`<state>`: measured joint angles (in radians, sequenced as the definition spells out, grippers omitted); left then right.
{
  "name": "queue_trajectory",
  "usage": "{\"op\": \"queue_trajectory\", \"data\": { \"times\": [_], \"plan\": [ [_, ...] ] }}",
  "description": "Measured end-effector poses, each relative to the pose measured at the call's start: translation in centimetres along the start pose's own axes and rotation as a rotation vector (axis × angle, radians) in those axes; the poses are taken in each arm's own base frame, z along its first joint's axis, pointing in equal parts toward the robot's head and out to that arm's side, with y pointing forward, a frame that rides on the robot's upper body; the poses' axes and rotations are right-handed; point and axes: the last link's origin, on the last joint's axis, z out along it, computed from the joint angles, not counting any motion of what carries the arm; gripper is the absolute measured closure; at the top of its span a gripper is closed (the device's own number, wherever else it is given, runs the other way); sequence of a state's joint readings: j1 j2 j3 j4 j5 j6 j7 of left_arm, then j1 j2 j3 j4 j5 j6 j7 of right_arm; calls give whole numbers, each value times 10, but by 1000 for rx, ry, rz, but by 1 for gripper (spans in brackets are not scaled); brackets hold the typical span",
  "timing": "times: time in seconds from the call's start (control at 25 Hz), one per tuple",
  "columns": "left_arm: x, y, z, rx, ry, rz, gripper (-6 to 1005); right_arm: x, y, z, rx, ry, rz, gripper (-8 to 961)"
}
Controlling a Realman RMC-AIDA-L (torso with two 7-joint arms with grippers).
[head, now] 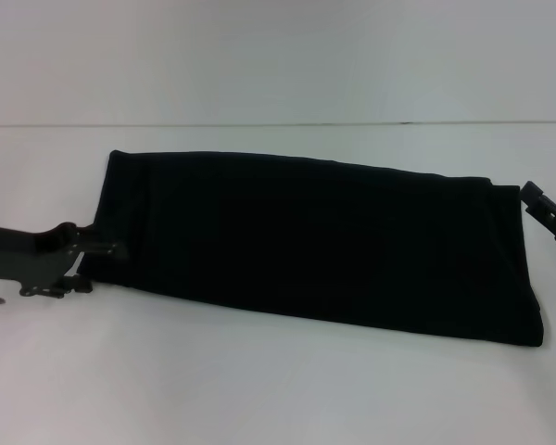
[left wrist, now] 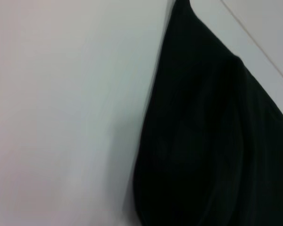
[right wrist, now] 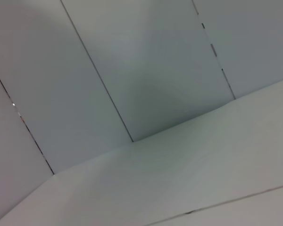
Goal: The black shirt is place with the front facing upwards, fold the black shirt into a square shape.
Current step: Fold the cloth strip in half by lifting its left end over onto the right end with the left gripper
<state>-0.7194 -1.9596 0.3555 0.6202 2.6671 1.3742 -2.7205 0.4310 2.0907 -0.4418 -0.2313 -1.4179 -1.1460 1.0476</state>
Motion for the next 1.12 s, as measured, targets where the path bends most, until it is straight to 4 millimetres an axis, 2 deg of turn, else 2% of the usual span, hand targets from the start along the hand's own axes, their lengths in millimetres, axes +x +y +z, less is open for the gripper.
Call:
{"op": "queue_trajectory", "data": {
  "times": [0.72, 1.12],
  "plan": [
    [5, -2, 6, 90, -1, 43, 210, 3, 3, 1, -7, 5, 10, 68],
    [3, 1, 18, 105, -2, 79, 208, 4, 4, 1, -7, 5, 16, 67]
  ]
}}
